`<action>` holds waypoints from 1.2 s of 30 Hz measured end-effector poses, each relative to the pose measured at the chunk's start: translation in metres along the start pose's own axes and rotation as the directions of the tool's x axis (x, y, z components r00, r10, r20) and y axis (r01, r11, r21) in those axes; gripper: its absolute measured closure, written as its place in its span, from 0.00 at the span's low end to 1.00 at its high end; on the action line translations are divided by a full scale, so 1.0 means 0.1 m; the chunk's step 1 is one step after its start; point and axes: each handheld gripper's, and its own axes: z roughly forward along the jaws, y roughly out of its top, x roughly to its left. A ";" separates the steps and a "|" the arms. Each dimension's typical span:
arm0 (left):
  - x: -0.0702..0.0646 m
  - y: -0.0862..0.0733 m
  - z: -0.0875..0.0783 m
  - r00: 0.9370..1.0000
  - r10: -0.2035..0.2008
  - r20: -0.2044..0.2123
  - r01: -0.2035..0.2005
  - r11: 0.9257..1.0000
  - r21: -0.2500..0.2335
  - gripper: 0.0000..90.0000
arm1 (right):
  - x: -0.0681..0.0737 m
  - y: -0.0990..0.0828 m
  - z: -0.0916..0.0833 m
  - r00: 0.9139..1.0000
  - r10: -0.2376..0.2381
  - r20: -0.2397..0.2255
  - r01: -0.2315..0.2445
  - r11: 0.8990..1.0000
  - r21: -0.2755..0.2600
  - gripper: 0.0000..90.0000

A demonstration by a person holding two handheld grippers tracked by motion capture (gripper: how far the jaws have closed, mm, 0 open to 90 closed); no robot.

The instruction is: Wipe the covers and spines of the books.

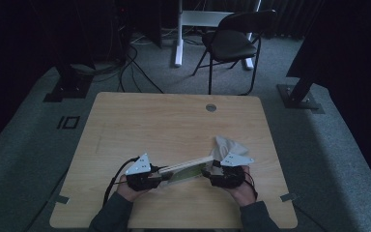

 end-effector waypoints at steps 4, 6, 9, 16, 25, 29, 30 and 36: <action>0.00 0.00 0.03 1.000 -0.004 0.004 0.004 1.000 -0.007 0.78 | 0.00 0.00 0.00 1.000 0.000 -0.001 0.000 1.000 -0.001 0.47; 0.01 0.00 0.04 1.000 -0.006 -0.003 0.006 1.000 -0.013 0.78 | 0.00 0.00 0.00 1.000 0.001 -0.002 -0.001 1.000 0.000 0.47; 0.00 -0.01 0.07 1.000 -0.005 -0.001 0.005 1.000 -0.018 0.78 | 0.00 0.00 0.01 1.000 0.002 -0.001 -0.002 1.000 0.001 0.46; -0.01 -0.03 0.12 1.000 0.002 -0.003 -0.002 1.000 -0.015 0.77 | 0.00 -0.01 0.03 1.000 0.003 -0.002 -0.003 1.000 0.007 0.46; -0.02 -0.06 0.21 1.000 0.003 -0.001 -0.003 1.000 -0.001 0.77 | 0.00 -0.01 0.03 1.000 0.003 -0.007 -0.003 1.000 0.008 0.46; -0.01 -0.08 0.26 1.000 0.009 -0.003 -0.009 1.000 0.004 0.78 | -0.01 -0.02 0.04 1.000 0.006 -0.008 -0.005 1.000 0.009 0.45; -0.01 -0.09 0.27 1.000 0.004 0.000 -0.004 1.000 0.001 0.78 | -0.01 -0.02 0.04 1.000 0.006 -0.008 -0.005 1.000 0.009 0.45; 0.01 -0.12 0.29 1.000 -0.006 0.009 0.006 1.000 -0.021 0.79 | -0.01 -0.02 0.04 1.000 0.005 -0.007 -0.005 1.000 0.010 0.45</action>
